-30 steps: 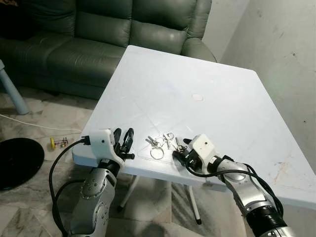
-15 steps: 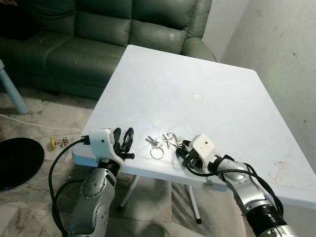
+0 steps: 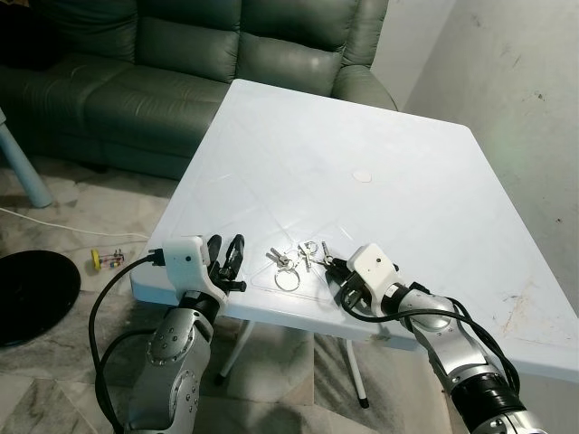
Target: Hang keys on a hook
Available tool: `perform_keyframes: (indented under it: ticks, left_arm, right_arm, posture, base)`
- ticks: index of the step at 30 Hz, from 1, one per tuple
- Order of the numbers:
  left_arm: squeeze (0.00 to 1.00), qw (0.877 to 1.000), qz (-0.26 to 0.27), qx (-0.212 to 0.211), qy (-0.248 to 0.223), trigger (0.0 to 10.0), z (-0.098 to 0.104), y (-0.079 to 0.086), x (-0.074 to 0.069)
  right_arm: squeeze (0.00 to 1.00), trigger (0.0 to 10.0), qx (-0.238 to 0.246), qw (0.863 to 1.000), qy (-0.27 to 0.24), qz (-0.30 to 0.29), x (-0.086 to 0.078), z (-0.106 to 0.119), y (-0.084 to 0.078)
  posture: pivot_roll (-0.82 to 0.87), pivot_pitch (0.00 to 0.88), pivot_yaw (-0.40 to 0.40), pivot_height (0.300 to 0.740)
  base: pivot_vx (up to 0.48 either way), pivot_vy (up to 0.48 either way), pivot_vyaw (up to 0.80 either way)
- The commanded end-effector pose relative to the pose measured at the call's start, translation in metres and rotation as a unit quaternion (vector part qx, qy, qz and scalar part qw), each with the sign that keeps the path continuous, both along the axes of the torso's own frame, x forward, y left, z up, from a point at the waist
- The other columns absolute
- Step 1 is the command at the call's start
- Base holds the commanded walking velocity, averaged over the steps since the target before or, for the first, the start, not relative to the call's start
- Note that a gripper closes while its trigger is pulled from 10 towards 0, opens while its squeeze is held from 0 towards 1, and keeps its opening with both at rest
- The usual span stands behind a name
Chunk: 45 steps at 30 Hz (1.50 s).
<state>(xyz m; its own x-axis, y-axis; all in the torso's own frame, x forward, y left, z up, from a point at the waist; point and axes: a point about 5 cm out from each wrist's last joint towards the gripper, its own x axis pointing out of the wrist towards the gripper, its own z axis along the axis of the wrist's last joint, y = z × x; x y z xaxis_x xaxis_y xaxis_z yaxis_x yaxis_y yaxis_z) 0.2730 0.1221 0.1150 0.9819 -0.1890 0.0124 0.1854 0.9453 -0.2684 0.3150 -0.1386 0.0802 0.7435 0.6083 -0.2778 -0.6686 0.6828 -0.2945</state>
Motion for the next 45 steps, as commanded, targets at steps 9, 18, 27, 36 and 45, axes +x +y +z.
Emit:
perform_keyframes:
  ticks: [9, 18, 27, 36, 45]
  left_arm:
    - [0.0, 1.0, -0.009, -0.011, -0.004, 10.0, 0.003, -0.008, -0.002]
    - [0.0, 1.0, -0.01, -0.012, -0.004, 10.0, 0.004, -0.009, -0.002]
    - [0.0, 1.0, -0.011, -0.012, -0.004, 10.0, 0.004, -0.009, -0.001]
    - [0.0, 1.0, -0.011, -0.012, -0.004, 10.0, 0.004, -0.009, 0.0]
    - [0.0, 1.0, -0.011, -0.013, -0.005, 10.0, 0.004, -0.009, 0.0]
  right_arm:
    - [0.37, 10.0, 0.007, 0.999, 0.003, -0.032, 0.007, 0.001, -0.016]
    - [1.0, 10.0, 0.053, 0.997, 0.017, -0.044, 0.01, 0.004, -0.022]
    - [0.0, 10.0, 0.044, 0.998, 0.02, -0.034, 0.009, 0.003, -0.026]
    - [0.0, 10.0, 0.043, 0.998, 0.022, -0.032, 0.007, 0.002, -0.031]
    - [0.0, 0.0, 0.051, 0.998, 0.017, -0.038, 0.007, 0.003, -0.031]
  posture:
    - [0.14, 0.082, -0.173, 0.74]
    - [0.14, 0.079, -0.174, 0.74]
    - [0.14, 0.081, -0.172, 0.74]
    - [0.14, 0.082, -0.172, 0.74]
    - [0.14, 0.082, -0.171, 0.74]
  base:
    - [0.0, 0.0, 0.0]
    - [0.0, 0.0, 0.0]
    - [0.0, 0.0, 0.0]
    - [0.0, 0.0, 0.0]
    - [0.0, 0.0, 0.0]
